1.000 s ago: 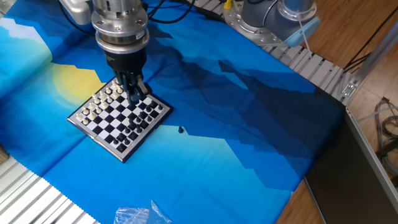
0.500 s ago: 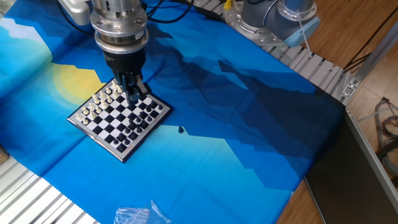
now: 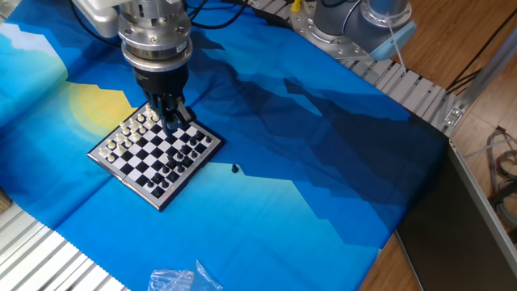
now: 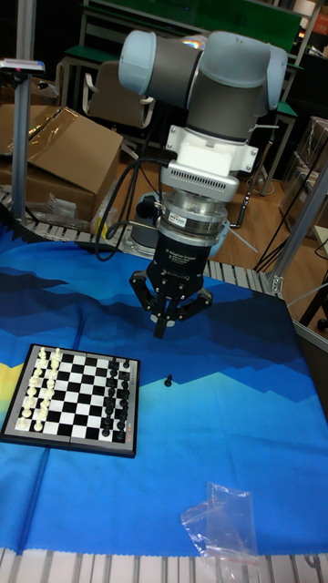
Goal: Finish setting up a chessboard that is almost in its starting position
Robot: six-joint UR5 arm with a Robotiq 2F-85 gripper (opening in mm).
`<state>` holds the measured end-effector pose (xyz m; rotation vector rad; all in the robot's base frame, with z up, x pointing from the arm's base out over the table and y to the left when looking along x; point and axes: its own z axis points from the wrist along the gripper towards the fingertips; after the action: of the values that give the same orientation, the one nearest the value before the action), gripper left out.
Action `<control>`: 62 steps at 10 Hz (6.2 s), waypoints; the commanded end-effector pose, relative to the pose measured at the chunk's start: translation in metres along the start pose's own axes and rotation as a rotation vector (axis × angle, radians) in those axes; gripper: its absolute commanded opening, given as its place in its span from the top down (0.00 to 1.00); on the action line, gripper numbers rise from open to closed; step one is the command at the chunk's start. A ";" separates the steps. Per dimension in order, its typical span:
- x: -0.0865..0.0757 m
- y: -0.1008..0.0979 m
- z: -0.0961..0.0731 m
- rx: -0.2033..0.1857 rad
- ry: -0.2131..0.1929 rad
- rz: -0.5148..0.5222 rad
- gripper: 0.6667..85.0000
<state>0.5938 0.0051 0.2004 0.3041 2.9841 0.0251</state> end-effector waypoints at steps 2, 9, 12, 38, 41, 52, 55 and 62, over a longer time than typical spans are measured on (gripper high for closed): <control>-0.001 0.000 -0.002 0.011 0.005 -0.018 1.00; -0.001 0.005 -0.003 -0.011 0.007 0.013 1.00; -0.006 0.018 -0.004 -0.062 -0.011 0.055 1.00; 0.045 0.039 0.046 -0.160 -0.044 0.103 1.00; 0.044 0.037 0.049 -0.167 -0.061 0.091 1.00; 0.053 0.014 0.031 -0.096 -0.012 0.041 1.00; 0.065 0.008 0.008 -0.083 0.082 0.012 1.00; 0.082 0.011 0.000 -0.061 0.142 -0.025 1.00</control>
<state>0.5181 0.0289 0.1829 0.2841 3.1120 0.1499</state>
